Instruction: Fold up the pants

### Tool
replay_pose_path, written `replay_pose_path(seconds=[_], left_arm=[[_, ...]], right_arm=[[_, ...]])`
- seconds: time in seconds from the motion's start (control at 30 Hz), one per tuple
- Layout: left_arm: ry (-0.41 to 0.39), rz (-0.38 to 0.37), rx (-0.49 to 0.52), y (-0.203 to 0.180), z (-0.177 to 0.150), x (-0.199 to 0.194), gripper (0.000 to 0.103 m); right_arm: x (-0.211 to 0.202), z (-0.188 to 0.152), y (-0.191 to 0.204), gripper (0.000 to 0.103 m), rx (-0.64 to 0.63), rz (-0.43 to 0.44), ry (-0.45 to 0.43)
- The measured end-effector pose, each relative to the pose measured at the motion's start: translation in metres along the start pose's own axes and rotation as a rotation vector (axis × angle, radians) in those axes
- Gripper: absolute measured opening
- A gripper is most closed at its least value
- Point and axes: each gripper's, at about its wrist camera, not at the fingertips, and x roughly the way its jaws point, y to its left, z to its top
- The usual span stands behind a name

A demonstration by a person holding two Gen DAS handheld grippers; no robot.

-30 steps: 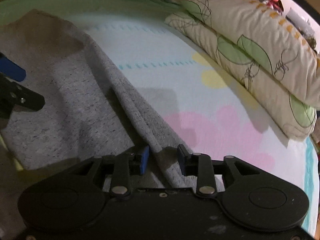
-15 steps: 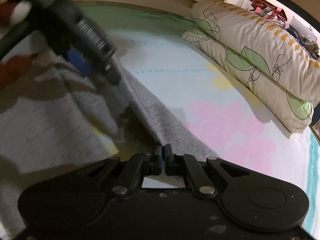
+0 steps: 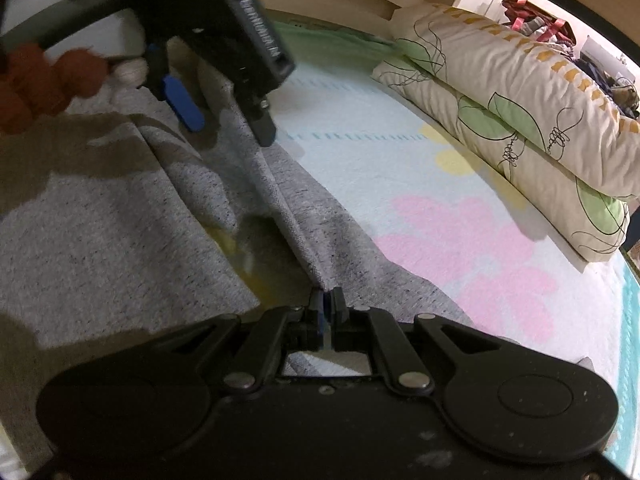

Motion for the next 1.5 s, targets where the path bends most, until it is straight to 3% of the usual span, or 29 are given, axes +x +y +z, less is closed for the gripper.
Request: replay_pose_path(seconds=[0.33,0.37,0.4,0.47,0.6,0.67,0.77,0.87,1.0,1.07,1.13,1.2,1.3,1.5], left_arm=[[0.091,0.091,-0.011,-0.018,0.011,0.027,0.068],[0.109,0.101,-0.017,-0.018,0.011,0.033,0.063],[0.114,0.098,-0.024,-0.018,0.010,0.035,0.041],[0.093,0.066,-0.051,-0.017,0.004,0.034,0.016],[-0.013,0.065,0.009,-0.024,-0.009,0.016,0.009],[-0.055,0.069,0.046,-0.029,-0.015,0.007,0.009],[-0.106,0.063,0.087,-0.032,-0.022,-0.006,0.009],[-0.121,0.055,0.098,-0.032,-0.026,-0.013,0.009],[-0.147,0.046,0.101,-0.031,-0.028,-0.017,0.009],[-0.154,0.049,0.109,-0.033,-0.029,-0.016,0.009],[-0.158,0.053,0.114,-0.034,-0.031,-0.015,0.009],[-0.158,0.057,0.117,-0.033,-0.033,-0.014,0.009],[-0.156,0.056,0.109,-0.031,-0.035,-0.013,0.009],[-0.161,0.051,0.103,-0.030,-0.035,-0.013,0.009]], right_arm=[[-0.009,-0.009,0.000,0.004,0.008,-0.005,-0.034],[-0.010,-0.010,0.001,0.004,0.008,-0.006,-0.036],[-0.010,-0.011,0.001,0.005,0.011,-0.006,-0.037],[-0.011,-0.012,0.002,0.005,0.022,-0.004,-0.040],[-0.012,-0.013,-0.002,0.009,0.061,0.008,-0.044],[-0.016,-0.012,-0.009,0.010,0.121,0.015,-0.053],[-0.031,-0.012,-0.040,0.013,0.311,0.047,-0.091],[-0.041,-0.017,-0.085,0.022,0.498,-0.023,-0.108],[-0.025,-0.032,-0.159,0.027,0.697,-0.263,-0.010],[-0.007,-0.038,-0.195,0.031,0.761,-0.396,0.078],[0.015,-0.043,-0.228,0.033,0.821,-0.464,0.181],[0.034,-0.048,-0.249,0.033,0.885,-0.489,0.244],[0.053,-0.050,-0.263,0.034,0.975,-0.483,0.270],[0.087,-0.050,-0.261,0.038,0.962,-0.507,0.390]])
